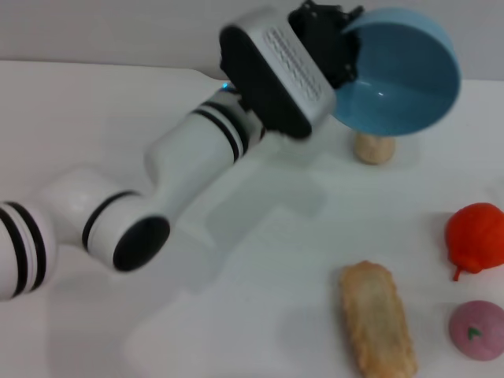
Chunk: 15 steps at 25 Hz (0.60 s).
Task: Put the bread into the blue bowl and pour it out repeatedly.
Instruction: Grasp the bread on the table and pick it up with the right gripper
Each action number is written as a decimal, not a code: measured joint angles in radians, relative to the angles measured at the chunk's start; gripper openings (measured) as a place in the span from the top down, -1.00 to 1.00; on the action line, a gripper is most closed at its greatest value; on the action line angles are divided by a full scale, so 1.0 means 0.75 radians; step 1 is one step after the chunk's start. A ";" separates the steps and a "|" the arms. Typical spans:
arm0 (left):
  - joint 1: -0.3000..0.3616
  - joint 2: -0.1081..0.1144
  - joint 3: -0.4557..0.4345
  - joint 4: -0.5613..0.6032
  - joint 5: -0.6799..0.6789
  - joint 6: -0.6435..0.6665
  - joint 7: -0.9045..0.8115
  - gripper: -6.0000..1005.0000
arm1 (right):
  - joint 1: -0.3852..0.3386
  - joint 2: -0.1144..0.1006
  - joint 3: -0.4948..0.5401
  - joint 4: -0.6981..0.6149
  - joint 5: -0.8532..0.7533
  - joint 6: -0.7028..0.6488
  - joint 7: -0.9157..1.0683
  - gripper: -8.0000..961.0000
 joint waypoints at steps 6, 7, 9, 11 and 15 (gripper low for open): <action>-0.004 0.011 -0.393 0.066 -0.202 -0.475 -0.020 0.99 | 0.043 -0.002 0.000 -0.114 -0.163 0.201 0.167 0.30; -0.006 0.013 -0.475 0.068 -0.219 -0.561 -0.027 0.99 | 0.052 -0.002 0.000 -0.145 -0.205 0.243 0.207 0.30; -0.013 0.018 -0.677 0.069 -0.241 -0.790 -0.036 0.99 | 0.072 -0.001 0.000 -0.204 -0.292 0.320 0.283 0.30; -0.021 0.022 -0.845 0.061 -0.242 -0.993 -0.037 0.99 | 0.098 -0.001 -0.006 -0.277 -0.397 0.400 0.384 0.31; -0.028 0.037 -1.177 0.045 -0.217 -1.394 -0.034 0.99 | 0.141 -0.001 -0.055 -0.473 -0.629 0.522 0.632 0.31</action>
